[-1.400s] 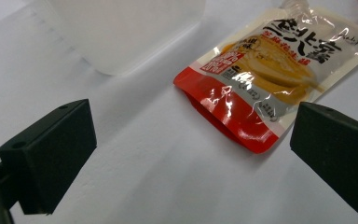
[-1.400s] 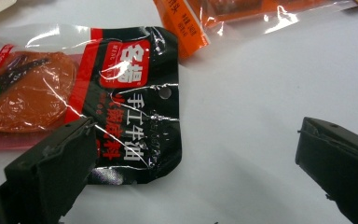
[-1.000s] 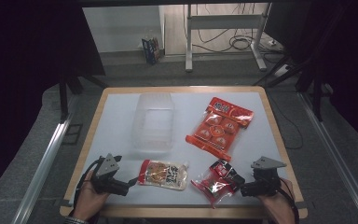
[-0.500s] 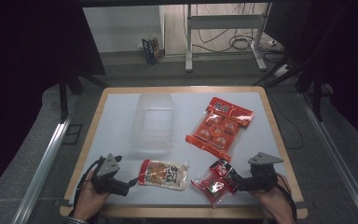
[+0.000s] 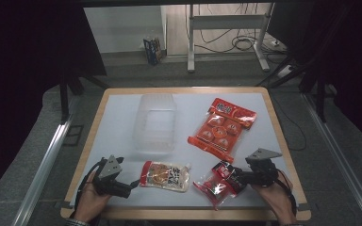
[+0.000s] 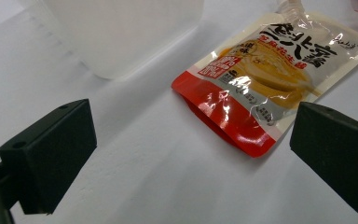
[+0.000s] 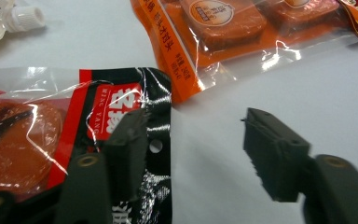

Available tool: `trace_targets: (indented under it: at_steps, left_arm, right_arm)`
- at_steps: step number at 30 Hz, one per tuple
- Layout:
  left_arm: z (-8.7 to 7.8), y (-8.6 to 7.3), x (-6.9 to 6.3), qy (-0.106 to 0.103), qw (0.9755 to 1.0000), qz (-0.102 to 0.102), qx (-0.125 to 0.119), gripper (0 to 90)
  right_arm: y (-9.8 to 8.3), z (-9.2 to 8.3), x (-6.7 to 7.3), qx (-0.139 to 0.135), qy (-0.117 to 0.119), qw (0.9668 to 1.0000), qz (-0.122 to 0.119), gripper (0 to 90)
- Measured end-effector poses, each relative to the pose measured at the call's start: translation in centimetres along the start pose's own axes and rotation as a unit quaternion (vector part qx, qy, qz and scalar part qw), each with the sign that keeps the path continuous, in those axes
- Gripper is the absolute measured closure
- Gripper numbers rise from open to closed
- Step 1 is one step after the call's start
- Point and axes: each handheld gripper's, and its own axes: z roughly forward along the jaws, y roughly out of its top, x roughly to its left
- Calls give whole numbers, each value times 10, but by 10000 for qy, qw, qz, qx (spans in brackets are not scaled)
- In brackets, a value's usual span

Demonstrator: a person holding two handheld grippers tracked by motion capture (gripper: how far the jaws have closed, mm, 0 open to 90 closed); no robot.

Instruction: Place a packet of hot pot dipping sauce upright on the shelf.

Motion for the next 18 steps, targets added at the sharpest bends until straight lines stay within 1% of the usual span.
trace_targets:
  at_steps: [3,5,6,7,8,13,15,18]
  left_arm:
    - [0,0,0,5,10000,11,8,4]
    - [0,0,0,16,10000,19,2,4]
    - [0,0,0,22,10000,24,2,4]
    - [0,0,0,26,10000,30,4,4]
    - [0,0,0,30,10000,35,5,5]
    - [0,0,-1,59,10000,53,-2,5]
    - [-1,0,-1,62,10000,54,-6,5]
    - [0,0,-1,72,10000,62,6,6]
  right_arm:
    - [3,2,-3,48,15,10000,-49,513]
    - [6,5,-5,79,48,10000,-34,576]
    - [9,7,-8,86,144,9999,17,649]
    - [9,7,-8,86,144,9999,17,649]
    - [10,8,-9,104,161,9998,31,673]
    - [18,14,-13,122,183,9998,-4,845]
    - [21,20,-15,160,175,9997,-13,875]
    - [24,28,-20,186,187,9996,36,882]
